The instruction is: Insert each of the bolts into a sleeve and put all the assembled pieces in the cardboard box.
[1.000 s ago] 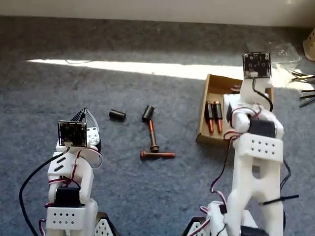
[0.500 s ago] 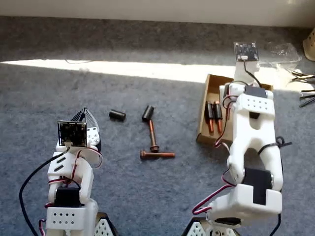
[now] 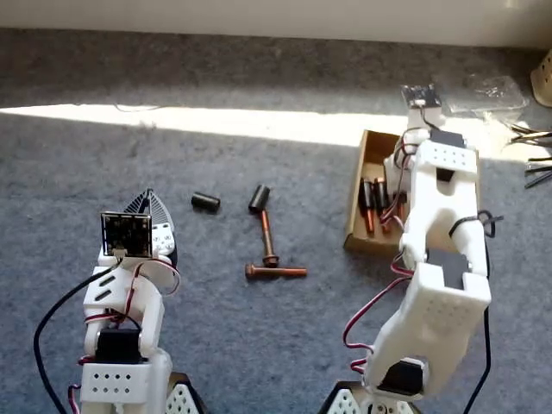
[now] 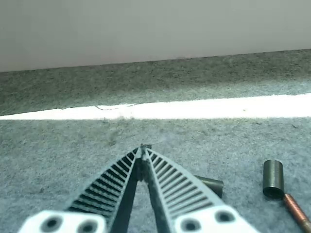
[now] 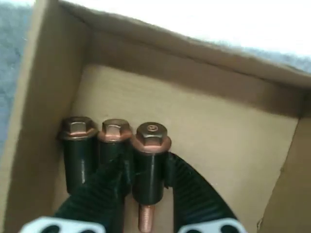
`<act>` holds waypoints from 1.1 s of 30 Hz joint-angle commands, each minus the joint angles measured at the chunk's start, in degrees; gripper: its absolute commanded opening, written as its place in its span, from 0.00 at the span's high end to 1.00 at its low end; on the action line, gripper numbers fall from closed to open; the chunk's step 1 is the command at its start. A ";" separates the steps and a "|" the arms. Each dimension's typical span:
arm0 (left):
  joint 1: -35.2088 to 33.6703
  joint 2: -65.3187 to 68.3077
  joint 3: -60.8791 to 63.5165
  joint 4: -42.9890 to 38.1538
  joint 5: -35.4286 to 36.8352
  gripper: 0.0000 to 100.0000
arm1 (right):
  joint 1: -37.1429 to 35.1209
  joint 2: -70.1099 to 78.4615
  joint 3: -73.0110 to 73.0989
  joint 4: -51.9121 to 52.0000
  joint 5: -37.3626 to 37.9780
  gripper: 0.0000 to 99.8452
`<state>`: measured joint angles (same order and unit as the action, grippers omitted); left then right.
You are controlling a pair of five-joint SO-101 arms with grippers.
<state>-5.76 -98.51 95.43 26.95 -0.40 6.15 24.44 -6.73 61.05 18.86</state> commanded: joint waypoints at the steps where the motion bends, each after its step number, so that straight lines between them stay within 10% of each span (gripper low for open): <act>1: -0.84 -0.57 -0.57 0.26 0.09 0.99 | 0.31 1.01 -4.62 1.27 0.79 0.99; 18: -0.84 -0.57 -0.57 0.26 0.09 0.99 | 0.31 1.80 -5.23 1.27 0.88 0.84; 33: -0.48 -0.57 0.66 0.00 0.35 0.99 | -5.49 -29.32 -4.62 10.07 0.53 0.84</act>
<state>-5.76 -98.51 95.96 26.95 -0.40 3.87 3.25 -9.10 70.11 18.95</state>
